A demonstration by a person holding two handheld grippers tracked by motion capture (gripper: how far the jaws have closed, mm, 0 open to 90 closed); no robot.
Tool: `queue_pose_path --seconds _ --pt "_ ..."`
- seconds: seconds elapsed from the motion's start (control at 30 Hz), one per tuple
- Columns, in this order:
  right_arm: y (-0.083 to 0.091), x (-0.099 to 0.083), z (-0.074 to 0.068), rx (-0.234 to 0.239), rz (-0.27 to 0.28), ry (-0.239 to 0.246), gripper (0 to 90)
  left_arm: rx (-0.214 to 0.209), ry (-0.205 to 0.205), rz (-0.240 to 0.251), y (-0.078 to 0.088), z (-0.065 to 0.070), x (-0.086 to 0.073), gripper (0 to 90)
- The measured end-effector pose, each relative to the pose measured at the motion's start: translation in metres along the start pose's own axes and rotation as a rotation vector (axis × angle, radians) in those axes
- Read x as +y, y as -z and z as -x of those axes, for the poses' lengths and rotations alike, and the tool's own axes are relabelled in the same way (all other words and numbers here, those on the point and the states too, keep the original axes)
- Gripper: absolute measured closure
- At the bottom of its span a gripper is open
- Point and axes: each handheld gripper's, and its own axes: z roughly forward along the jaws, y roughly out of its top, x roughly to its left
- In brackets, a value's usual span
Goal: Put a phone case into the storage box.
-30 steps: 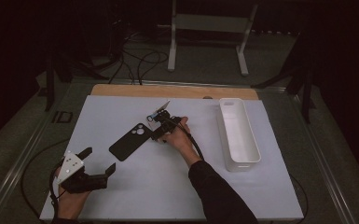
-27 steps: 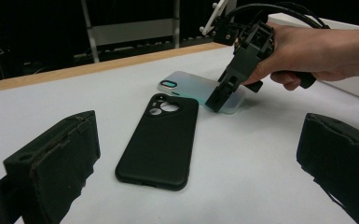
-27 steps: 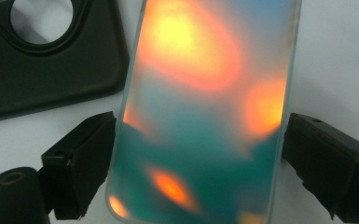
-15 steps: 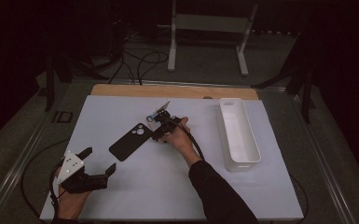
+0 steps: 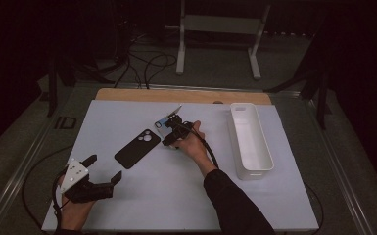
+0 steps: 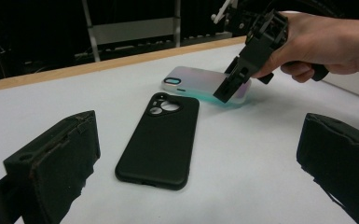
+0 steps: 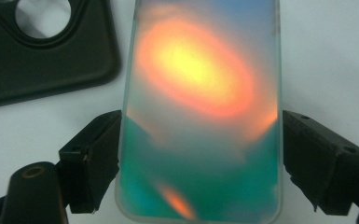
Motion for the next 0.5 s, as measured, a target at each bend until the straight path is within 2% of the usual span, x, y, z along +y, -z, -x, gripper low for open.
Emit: queue_pose_path --seconds 0.3,0.37,0.47,0.5 --pt "0.016 -0.005 0.006 0.006 0.073 -0.014 16.9 0.001 0.003 -0.005 -0.001 0.001 0.000 0.0" --pt "0.024 -0.008 0.006 0.007 0.109 -0.007 16.9 0.000 0.003 -0.006 -0.001 0.001 0.000 0.0" --pt "0.029 -0.009 0.007 0.011 0.134 -0.005 16.8 0.000 0.003 -0.006 -0.001 0.001 0.000 0.0" --pt "0.035 -0.011 0.007 0.013 0.160 -0.010 16.8 -0.001 0.004 -0.008 -0.002 0.001 0.000 0.0"
